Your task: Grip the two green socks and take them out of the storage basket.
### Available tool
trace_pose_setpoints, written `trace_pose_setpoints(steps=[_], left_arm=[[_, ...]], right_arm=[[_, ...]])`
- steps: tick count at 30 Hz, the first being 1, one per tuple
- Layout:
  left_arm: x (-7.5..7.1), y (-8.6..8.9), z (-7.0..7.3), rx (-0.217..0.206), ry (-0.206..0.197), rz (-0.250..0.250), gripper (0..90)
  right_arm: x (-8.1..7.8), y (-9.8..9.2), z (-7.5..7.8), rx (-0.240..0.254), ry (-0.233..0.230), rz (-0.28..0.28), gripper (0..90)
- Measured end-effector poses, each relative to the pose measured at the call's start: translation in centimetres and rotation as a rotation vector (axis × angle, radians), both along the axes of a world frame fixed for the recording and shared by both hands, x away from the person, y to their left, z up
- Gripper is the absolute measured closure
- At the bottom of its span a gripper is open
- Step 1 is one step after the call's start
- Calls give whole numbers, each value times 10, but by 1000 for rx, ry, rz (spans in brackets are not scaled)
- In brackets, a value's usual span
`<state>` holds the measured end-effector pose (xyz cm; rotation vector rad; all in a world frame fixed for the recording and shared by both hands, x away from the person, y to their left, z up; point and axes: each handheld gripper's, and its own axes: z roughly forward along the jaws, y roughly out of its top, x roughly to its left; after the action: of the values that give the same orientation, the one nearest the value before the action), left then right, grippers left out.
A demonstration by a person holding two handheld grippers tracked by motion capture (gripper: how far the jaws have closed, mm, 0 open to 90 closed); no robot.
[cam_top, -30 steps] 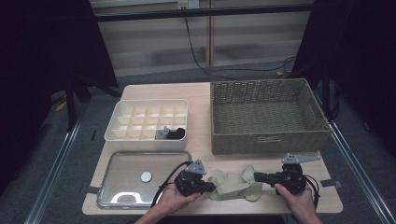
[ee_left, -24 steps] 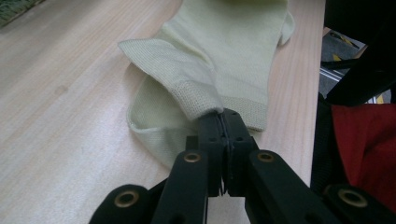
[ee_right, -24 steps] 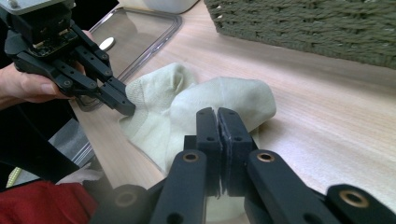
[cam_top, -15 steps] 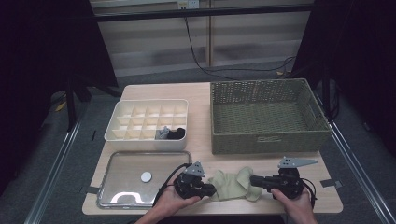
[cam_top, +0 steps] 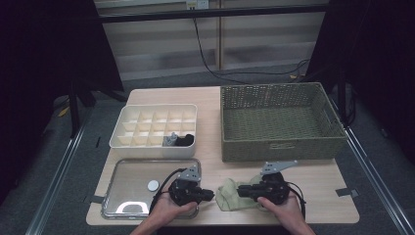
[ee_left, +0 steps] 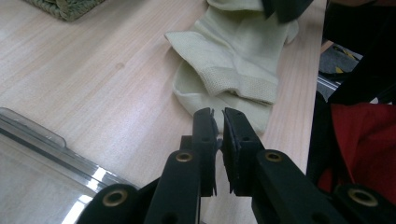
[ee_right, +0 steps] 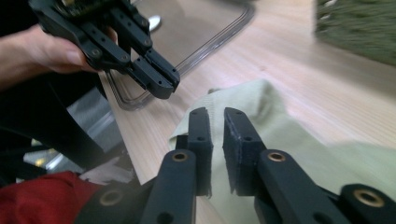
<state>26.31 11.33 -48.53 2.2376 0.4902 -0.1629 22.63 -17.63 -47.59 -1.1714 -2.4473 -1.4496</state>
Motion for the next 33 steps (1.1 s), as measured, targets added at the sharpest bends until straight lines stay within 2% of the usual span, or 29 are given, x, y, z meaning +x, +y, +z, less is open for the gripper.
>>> trace_pose_setpoints(steps=[5, 6, 9, 12, 15, 19, 23, 25, 31, 33], left_arm=[[-2, -1, -3, -13, 14, 3, 809], [-1, -1, -2, 5, 14, -3, 810], [-1, -2, -4, -3, 14, -6, 810], [-2, -4, -4, 9, 13, -11, 814], [-1, -4, -5, 15, 17, -17, 821], [-2, -6, -7, 25, 19, -18, 822], [-3, -10, -8, 28, 23, -34, 818], [-5, -12, -9, 7, 25, -29, 817], [-5, -13, -9, 16, 24, -45, 810], [-5, -13, -9, 13, 26, -46, 807]], right_arm=[[11, 24, -4, -37, 20, 48, 783], [13, 28, -4, -52, 32, 48, 777], [18, 33, -2, -43, 36, 53, 775], [20, 39, -2, -64, 30, 69, 774], [21, 44, -9, -90, 32, 76, 744], [23, 45, -17, -93, 38, 76, 670], [23, 49, -20, -124, 32, 82, 666], [23, 51, -23, -146, 28, 83, 677], [23, 50, -26, -157, 10, 61, 816], [23, 50, -26, -159, 3, 59, 836]])
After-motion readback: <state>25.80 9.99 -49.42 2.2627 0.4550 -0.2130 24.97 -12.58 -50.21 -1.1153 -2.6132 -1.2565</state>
